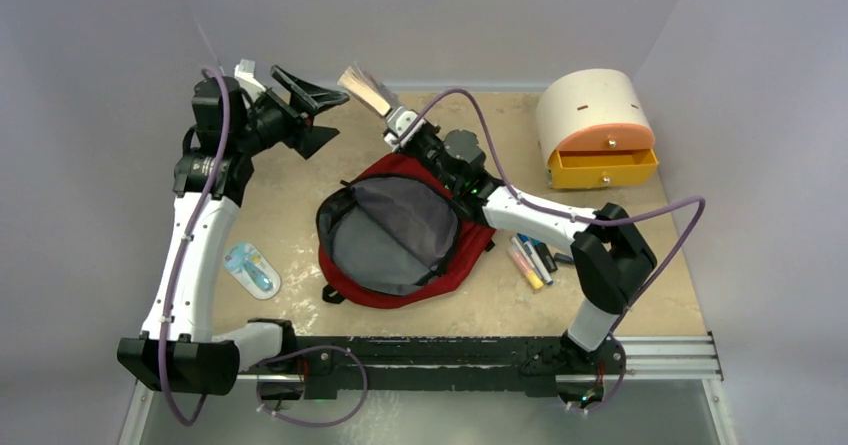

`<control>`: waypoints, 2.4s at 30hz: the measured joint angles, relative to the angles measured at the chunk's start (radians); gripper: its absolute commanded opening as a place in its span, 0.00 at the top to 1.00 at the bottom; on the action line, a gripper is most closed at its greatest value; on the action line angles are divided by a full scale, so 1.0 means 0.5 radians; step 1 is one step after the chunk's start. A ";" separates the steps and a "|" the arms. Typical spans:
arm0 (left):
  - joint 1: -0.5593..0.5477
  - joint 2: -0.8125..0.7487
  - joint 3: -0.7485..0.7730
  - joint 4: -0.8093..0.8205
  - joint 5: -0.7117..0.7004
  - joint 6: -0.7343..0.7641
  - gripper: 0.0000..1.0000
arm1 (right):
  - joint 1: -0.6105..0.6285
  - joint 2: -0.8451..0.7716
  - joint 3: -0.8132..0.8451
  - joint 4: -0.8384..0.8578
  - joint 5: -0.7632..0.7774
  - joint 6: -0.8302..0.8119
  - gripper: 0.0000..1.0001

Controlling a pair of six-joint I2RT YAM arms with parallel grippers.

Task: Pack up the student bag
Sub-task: Pick up the book from the center of the board.

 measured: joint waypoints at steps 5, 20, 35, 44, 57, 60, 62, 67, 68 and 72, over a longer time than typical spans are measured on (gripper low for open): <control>-0.133 0.052 -0.001 -0.008 -0.101 -0.098 0.19 | 0.060 0.000 -0.089 -0.099 0.117 -0.060 1.00; -0.323 0.196 -0.002 -0.129 -0.340 -0.217 0.17 | 0.252 -0.131 -0.130 -0.073 0.305 -0.346 1.00; -0.324 0.196 -0.002 -0.185 -0.474 -0.284 0.16 | 0.391 -0.130 -0.211 -0.044 0.418 -0.600 1.00; -0.346 0.201 -0.002 -0.186 -0.490 -0.283 0.16 | 0.475 -0.127 -0.211 0.011 0.588 -0.850 1.00; -0.349 0.213 -0.043 -0.173 -0.531 -0.277 0.41 | 0.646 0.018 -0.216 0.208 0.860 -1.272 1.00; -0.349 0.213 -0.058 -0.167 -0.542 -0.276 0.42 | 0.658 0.028 -0.218 0.244 0.902 -1.346 1.00; -0.349 0.213 -0.062 -0.165 -0.545 -0.276 0.42 | 0.662 0.033 -0.218 0.271 0.918 -1.391 1.00; -0.349 0.213 -0.069 -0.159 -0.547 -0.275 0.44 | 0.675 0.033 -0.218 0.341 0.955 -1.468 1.00; -0.349 0.213 -0.069 -0.157 -0.548 -0.275 0.44 | 0.679 0.033 -0.219 0.346 0.956 -1.480 1.00; -0.350 0.213 -0.073 -0.147 -0.552 -0.265 0.49 | 0.699 0.034 -0.218 0.344 0.963 -1.500 1.00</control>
